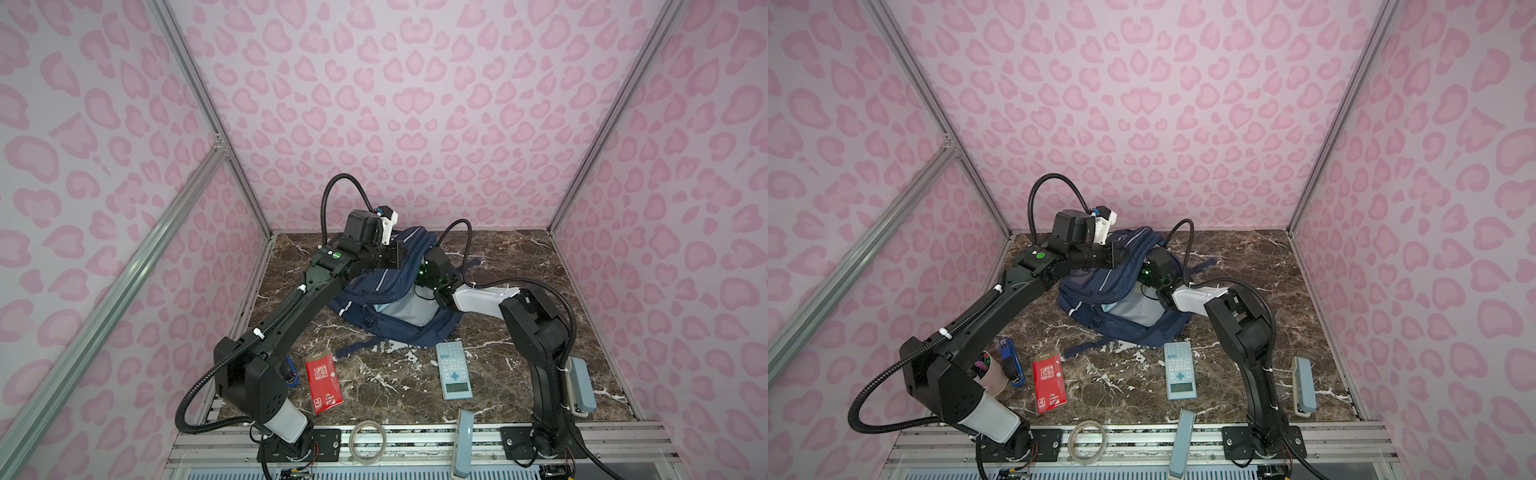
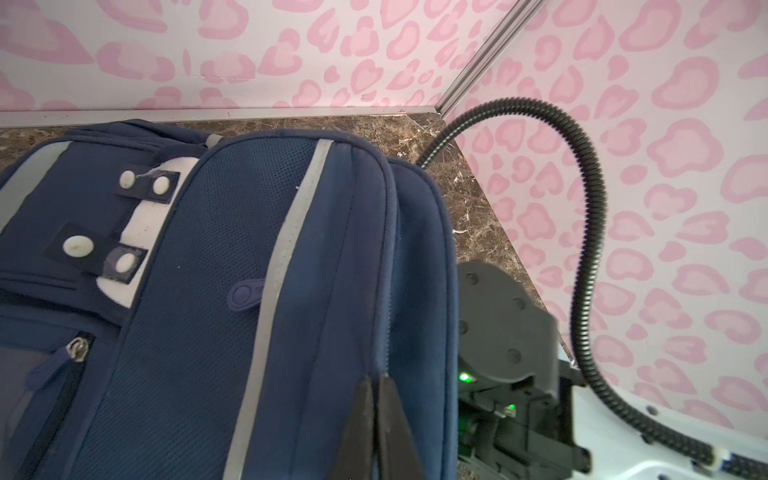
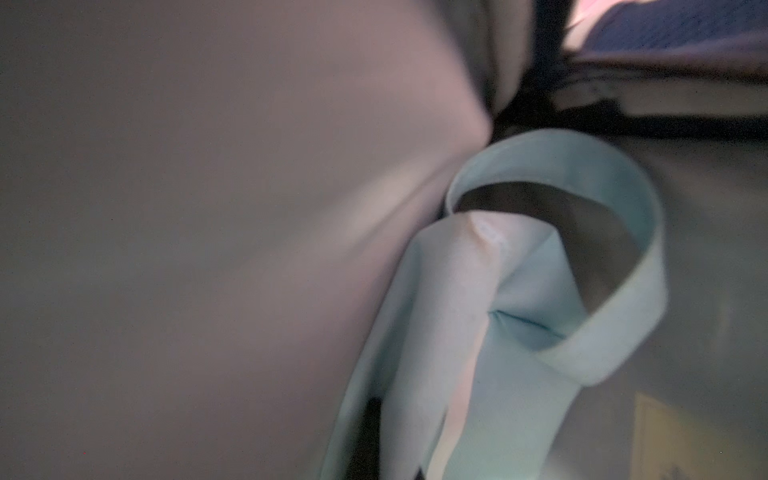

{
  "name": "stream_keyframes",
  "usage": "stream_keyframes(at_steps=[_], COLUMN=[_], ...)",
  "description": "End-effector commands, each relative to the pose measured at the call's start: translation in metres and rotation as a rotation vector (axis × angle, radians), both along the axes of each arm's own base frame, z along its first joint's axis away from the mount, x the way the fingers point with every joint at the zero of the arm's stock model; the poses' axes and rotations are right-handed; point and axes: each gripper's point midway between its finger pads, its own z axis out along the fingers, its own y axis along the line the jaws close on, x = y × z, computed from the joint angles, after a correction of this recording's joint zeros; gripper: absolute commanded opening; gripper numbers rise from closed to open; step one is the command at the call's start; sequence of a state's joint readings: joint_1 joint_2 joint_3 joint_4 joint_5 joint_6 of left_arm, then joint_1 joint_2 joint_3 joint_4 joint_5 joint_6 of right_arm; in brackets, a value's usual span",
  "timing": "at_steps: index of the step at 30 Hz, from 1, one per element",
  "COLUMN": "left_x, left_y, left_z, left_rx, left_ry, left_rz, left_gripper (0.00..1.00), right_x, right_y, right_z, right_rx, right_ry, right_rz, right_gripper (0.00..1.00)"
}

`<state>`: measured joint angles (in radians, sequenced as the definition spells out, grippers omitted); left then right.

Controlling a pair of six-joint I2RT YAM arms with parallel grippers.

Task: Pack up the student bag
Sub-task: 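Push the pouch down inside the bag, then open and withdraw right gripper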

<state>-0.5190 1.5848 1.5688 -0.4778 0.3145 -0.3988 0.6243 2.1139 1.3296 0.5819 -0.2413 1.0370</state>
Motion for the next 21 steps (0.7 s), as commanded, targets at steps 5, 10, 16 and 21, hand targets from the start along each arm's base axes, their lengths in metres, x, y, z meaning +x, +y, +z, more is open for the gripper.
stream_keyframes(at_steps=[5,10,16,21], left_x=[-0.002,0.001,-0.001,-0.003], left_y=[-0.006,-0.004,-0.008,-0.013], left_z=[0.029,0.007,0.003,0.008], left_rx=[-0.107,-0.099,-0.133,-0.158], left_ry=[-0.056,-0.019,-0.003,0.007], left_rz=[-0.042,-0.031,-0.048,-0.069], left_gripper=[0.03,0.03,0.03,0.04], right_x=[0.019,-0.011,-0.058,-0.069], right_y=[-0.001,-0.032,-0.056,-0.016], right_z=[-0.008,-0.009,-0.021,-0.021], right_rx=[0.030,-0.092,-0.175,-0.057], right_ry=[-0.043,-0.038,0.005,-0.020], right_rz=[-0.127,-0.116,-0.056,0.017], right_gripper=[0.27,0.53,0.38,0.22])
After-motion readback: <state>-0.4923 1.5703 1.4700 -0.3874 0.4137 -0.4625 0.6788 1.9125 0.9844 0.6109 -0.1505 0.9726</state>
